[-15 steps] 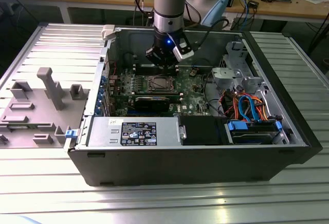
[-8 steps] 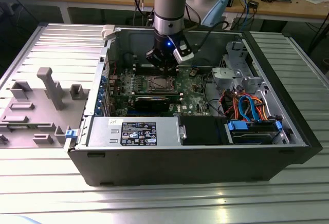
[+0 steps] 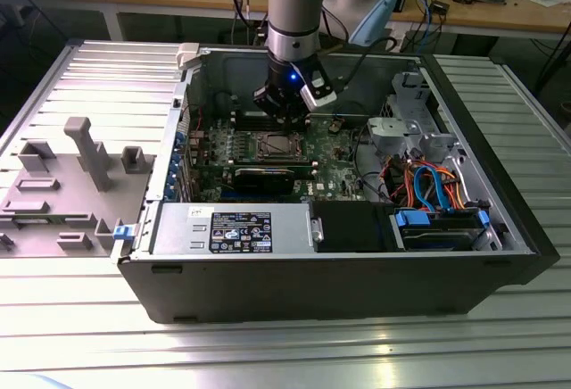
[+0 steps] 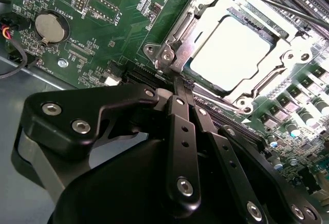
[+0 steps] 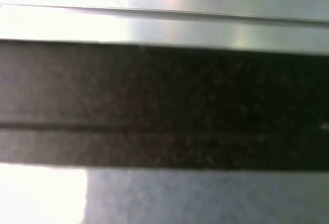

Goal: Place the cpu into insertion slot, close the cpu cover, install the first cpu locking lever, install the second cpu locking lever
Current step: 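Install the first cpu locking lever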

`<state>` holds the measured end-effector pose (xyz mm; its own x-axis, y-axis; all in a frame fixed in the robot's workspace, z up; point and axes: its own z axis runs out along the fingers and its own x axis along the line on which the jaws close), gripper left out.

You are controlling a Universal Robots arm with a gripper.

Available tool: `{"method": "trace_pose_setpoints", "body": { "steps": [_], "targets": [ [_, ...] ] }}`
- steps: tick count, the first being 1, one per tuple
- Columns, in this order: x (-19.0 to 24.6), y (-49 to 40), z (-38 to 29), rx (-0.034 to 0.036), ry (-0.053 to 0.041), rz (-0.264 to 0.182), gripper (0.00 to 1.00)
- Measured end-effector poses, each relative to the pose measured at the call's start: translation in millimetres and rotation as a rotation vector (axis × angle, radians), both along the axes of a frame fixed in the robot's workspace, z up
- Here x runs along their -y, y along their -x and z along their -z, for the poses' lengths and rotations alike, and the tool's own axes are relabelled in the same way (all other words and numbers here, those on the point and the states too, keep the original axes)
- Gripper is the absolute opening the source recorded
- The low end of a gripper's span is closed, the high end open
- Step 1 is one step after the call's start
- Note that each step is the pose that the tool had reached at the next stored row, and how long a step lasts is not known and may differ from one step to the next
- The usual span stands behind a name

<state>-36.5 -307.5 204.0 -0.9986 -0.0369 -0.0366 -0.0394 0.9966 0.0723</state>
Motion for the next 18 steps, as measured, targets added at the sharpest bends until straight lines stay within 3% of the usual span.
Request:
{"method": "trace_pose_setpoints", "body": {
  "steps": [7,12,16,17,18],
  "targets": [
    [0.0,0.0,-1.9,-0.0001,0.0011,0.0,0.11],
    [0.3,0.1,0.6,-0.0004,0.0159,0.0,0.11],
    [0.3,0.0,2.5,-0.0004,0.0203,0.0,0.11],
    [0.4,0.1,2.7,-0.0004,0.0164,0.0,0.11],
    [0.2,0.0,3.1,-0.0001,0.0012,0.0,0.11]
  ]
}}
